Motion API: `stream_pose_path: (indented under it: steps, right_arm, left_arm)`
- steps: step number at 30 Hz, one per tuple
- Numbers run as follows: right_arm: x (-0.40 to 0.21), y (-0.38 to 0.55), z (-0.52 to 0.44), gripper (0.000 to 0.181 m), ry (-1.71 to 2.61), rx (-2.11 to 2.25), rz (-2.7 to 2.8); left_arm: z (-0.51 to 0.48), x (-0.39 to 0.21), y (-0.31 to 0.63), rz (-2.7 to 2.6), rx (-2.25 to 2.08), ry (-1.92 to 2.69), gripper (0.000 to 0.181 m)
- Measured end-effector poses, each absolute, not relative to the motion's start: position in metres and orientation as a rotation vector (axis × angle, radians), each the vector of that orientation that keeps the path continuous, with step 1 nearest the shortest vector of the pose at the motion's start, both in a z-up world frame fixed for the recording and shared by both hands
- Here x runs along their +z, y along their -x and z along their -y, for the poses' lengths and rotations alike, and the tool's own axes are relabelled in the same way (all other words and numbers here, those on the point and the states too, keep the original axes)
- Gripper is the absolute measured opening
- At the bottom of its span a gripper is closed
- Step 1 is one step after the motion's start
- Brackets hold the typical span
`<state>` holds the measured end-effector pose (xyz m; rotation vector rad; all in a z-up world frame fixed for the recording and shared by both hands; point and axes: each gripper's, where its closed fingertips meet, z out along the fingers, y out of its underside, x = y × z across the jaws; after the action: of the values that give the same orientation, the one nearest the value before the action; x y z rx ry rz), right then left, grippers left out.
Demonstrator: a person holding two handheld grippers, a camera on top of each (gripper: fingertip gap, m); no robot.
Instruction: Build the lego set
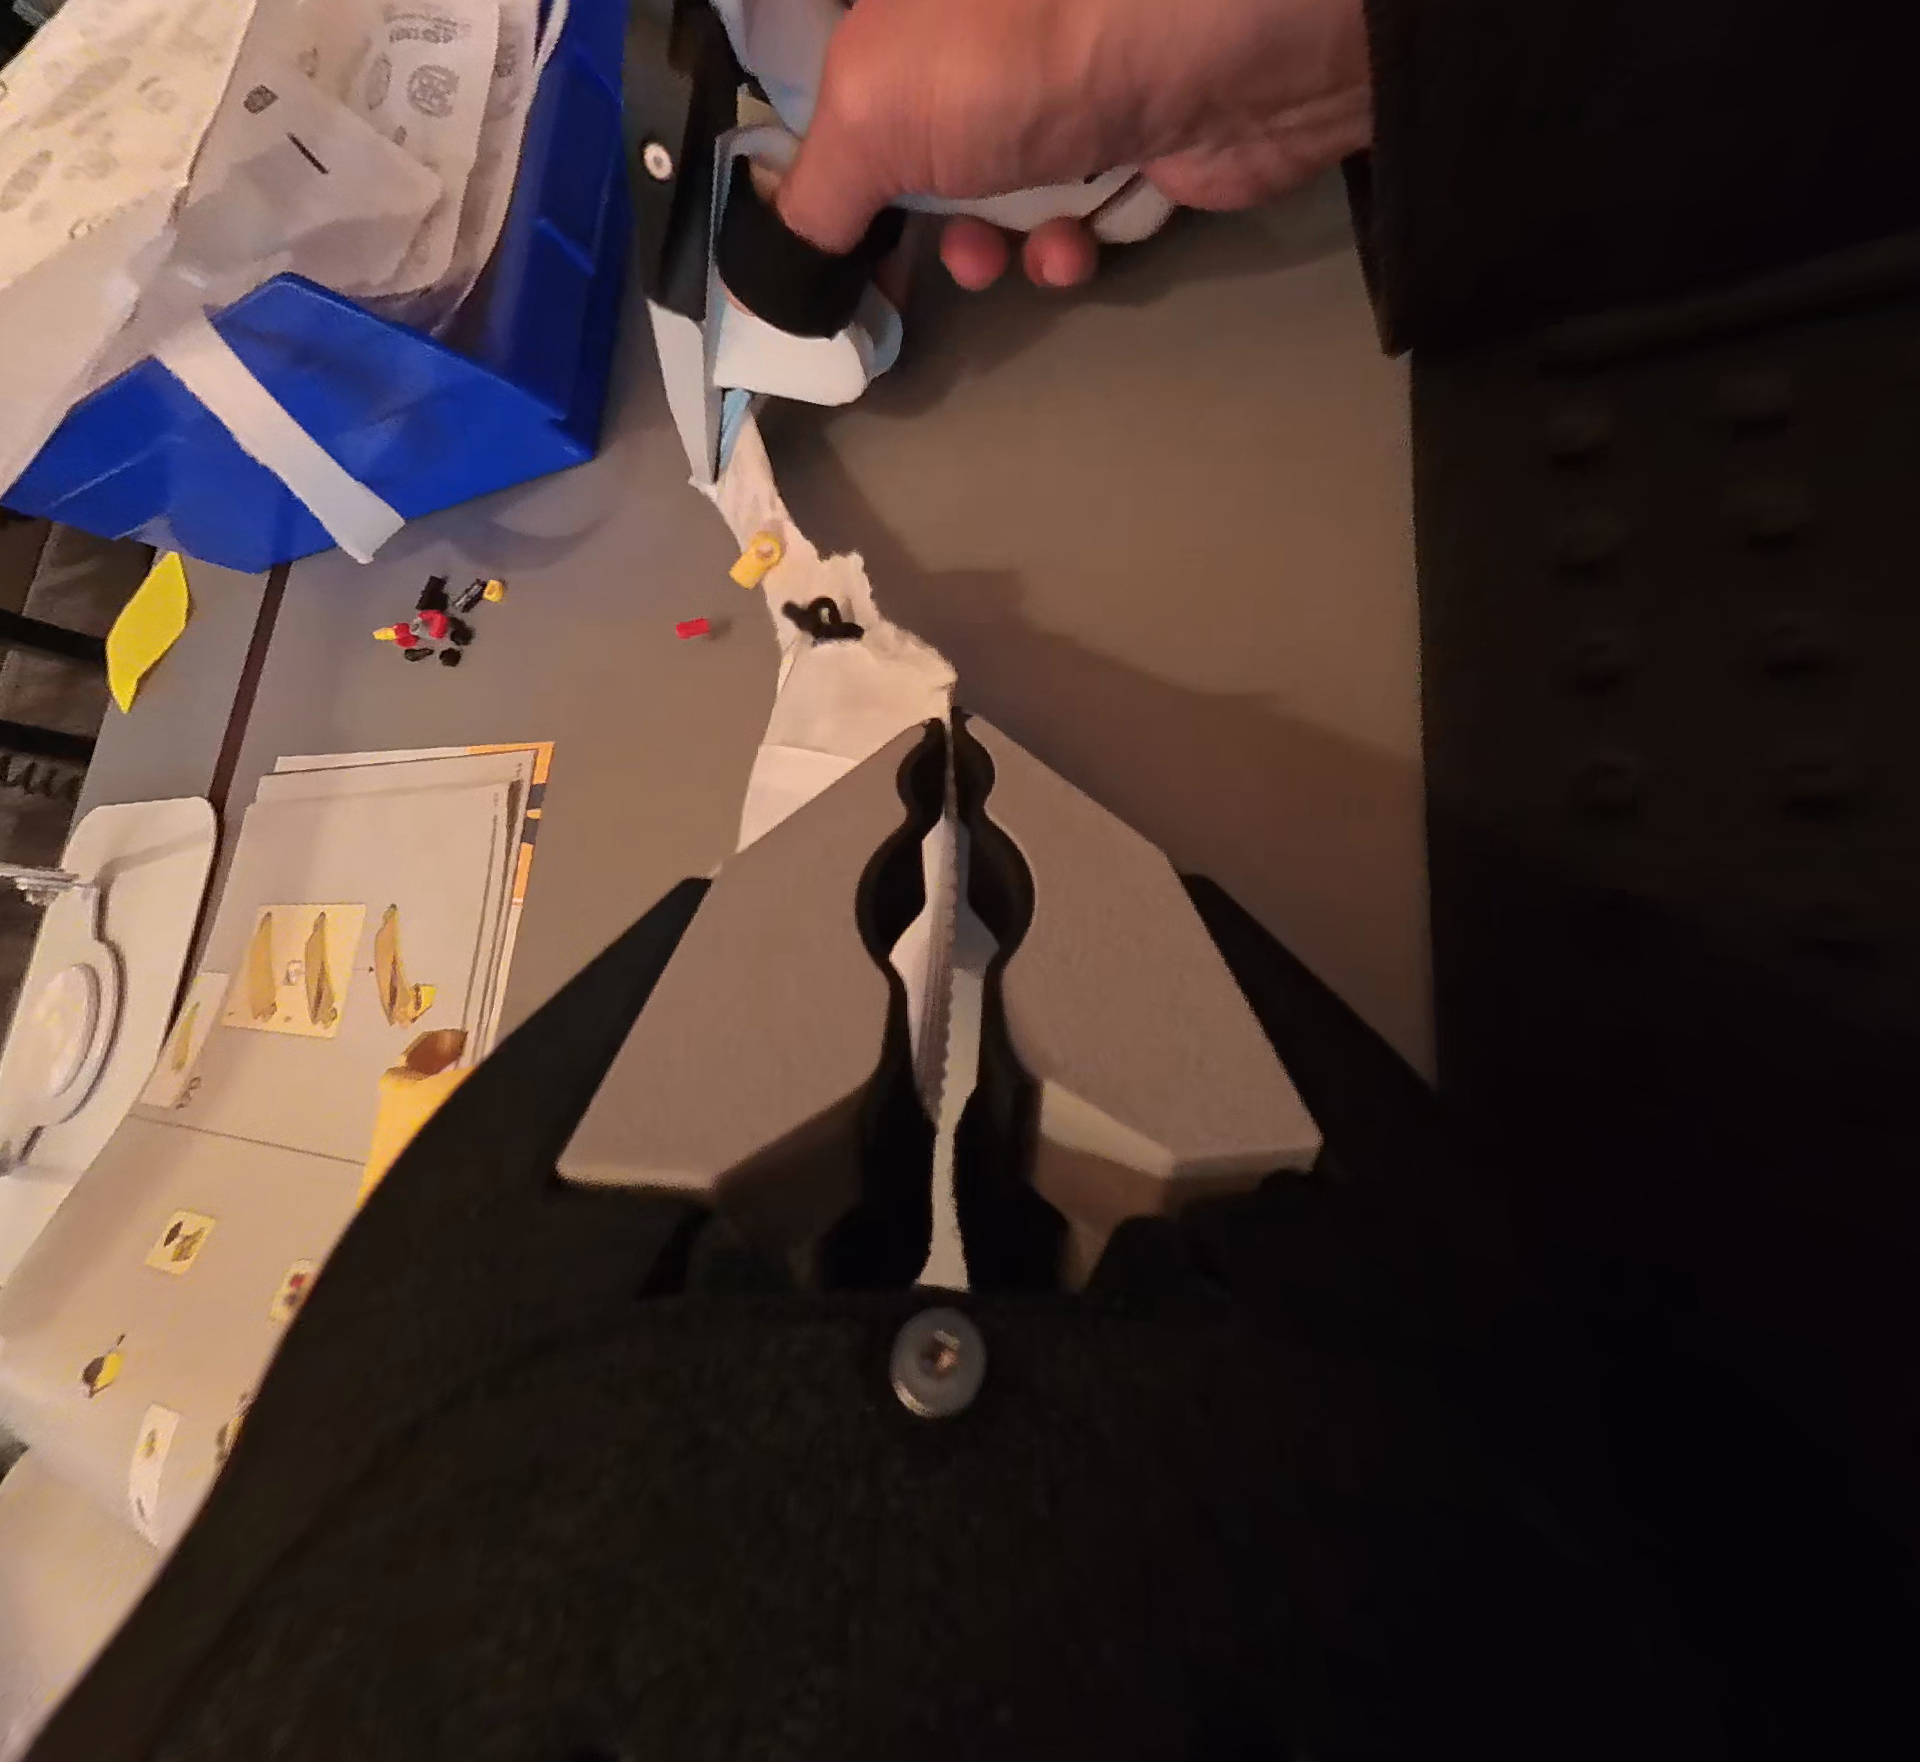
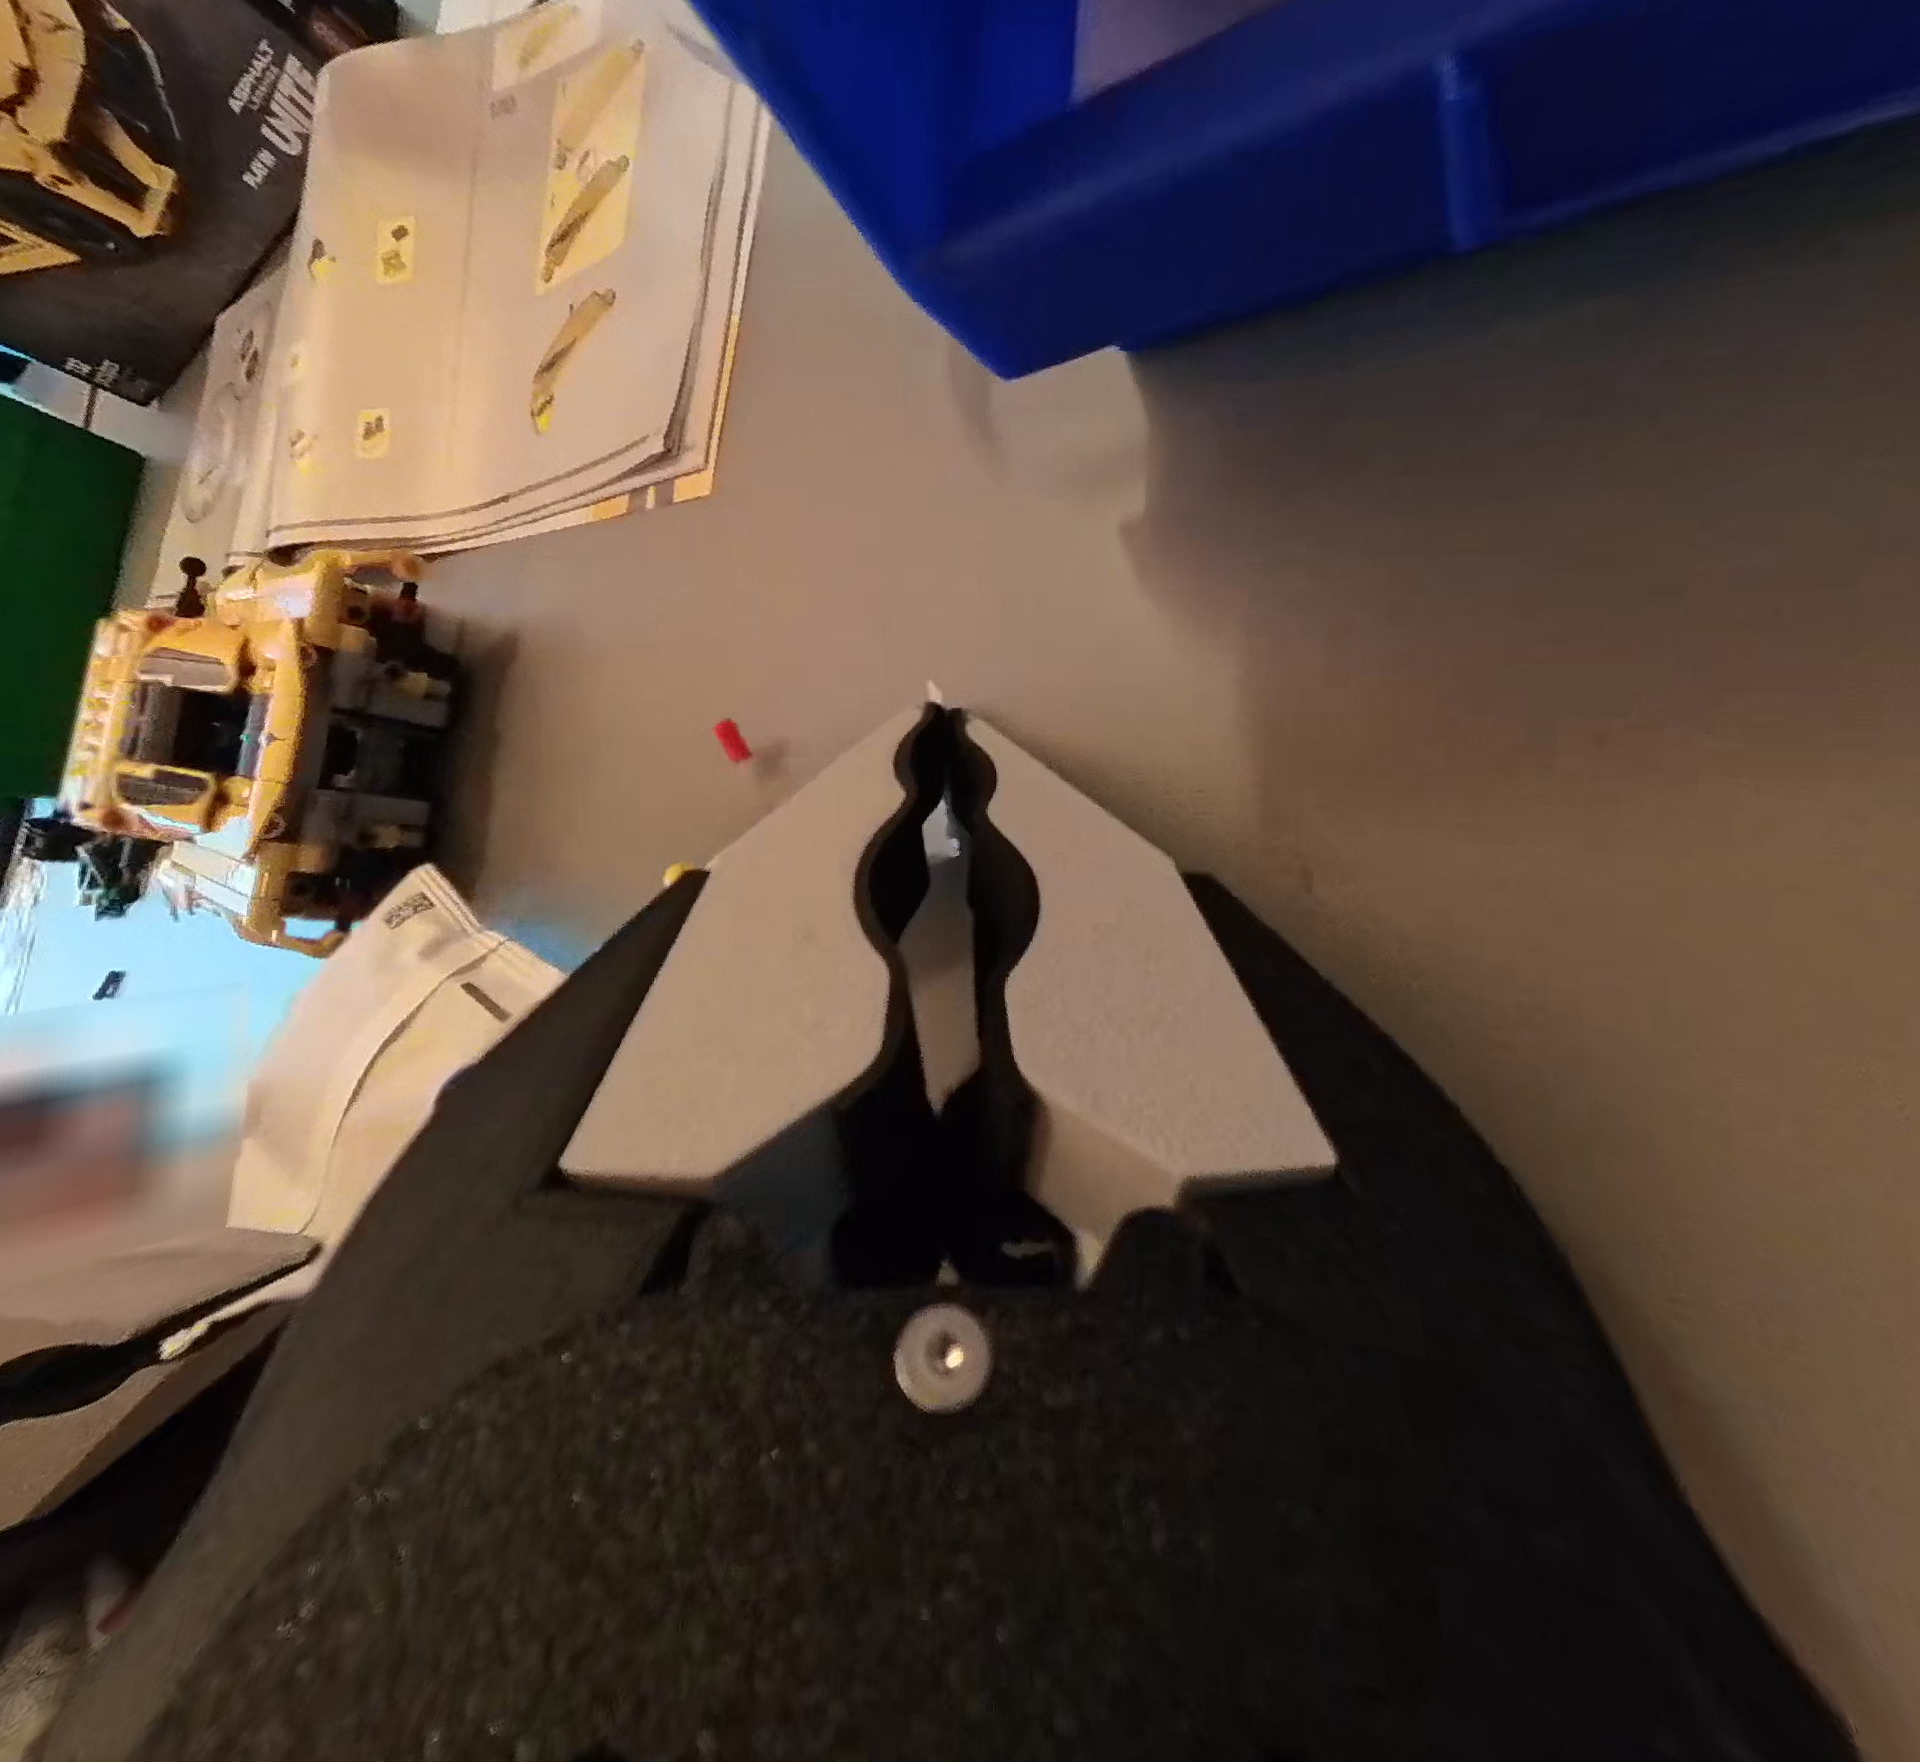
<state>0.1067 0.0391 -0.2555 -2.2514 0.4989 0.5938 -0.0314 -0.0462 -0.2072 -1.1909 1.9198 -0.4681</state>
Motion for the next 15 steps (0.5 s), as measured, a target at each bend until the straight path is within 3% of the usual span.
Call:
stream_pose_path:
  steps: [4, 15]
  right_arm:
    - [-0.255, -0.141, -0.038, 0.000, 2.273, 0.328, -0.496]
    - [-0.218, -0.134, -0.039, 0.000, 2.278, 0.239, -0.167]
  left_arm:
    - [0.056, -0.205, 0.038, -1.926, -0.573, 1.236, 0.000]
    - [0.043, -0.201, 0.041, -1.897, -0.587, 1.306, 0.000]
